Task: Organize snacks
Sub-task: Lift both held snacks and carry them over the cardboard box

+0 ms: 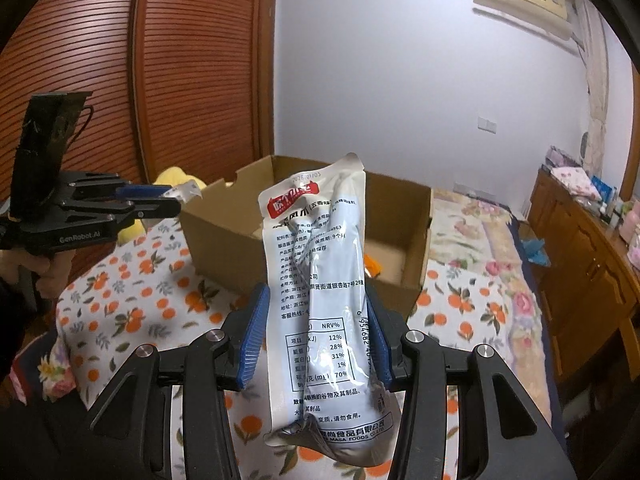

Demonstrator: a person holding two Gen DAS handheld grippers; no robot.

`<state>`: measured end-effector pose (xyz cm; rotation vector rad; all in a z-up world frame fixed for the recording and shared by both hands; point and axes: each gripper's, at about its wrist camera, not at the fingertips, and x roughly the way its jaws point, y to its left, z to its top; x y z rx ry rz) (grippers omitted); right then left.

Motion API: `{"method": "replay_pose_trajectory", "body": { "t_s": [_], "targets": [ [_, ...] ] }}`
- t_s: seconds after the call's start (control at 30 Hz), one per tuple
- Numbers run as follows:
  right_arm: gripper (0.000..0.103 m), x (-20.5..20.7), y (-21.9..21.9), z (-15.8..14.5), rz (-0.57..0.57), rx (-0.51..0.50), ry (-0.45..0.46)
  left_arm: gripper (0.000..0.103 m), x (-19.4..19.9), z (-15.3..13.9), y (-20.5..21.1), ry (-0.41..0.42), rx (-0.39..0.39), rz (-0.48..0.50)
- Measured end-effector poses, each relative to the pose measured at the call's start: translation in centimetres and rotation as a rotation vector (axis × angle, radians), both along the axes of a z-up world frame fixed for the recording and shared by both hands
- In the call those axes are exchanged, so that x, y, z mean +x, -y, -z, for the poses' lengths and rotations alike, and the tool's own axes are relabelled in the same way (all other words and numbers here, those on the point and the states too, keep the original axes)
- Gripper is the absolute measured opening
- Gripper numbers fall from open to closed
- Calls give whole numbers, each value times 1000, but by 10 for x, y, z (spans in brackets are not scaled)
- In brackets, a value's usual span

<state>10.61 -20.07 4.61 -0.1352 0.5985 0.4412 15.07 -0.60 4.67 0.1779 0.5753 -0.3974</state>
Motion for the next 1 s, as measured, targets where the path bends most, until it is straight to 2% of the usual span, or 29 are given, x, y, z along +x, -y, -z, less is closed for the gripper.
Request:
{"method": "replay_pose_trajectory", "body": {
  "t_s": [0.43,0.67,1.0],
  "targets": [
    [46,69,-14,-2,-42,5,-6,19,71,-2,-10,-30,-12,-38],
    [46,104,-22,5,-58,-3,-15,20,105,8,-7,-63,0,-49],
    [46,144,-26,24,-66,-15,-69,27,127,21,-3,-84,7,-53]
  ]
}}
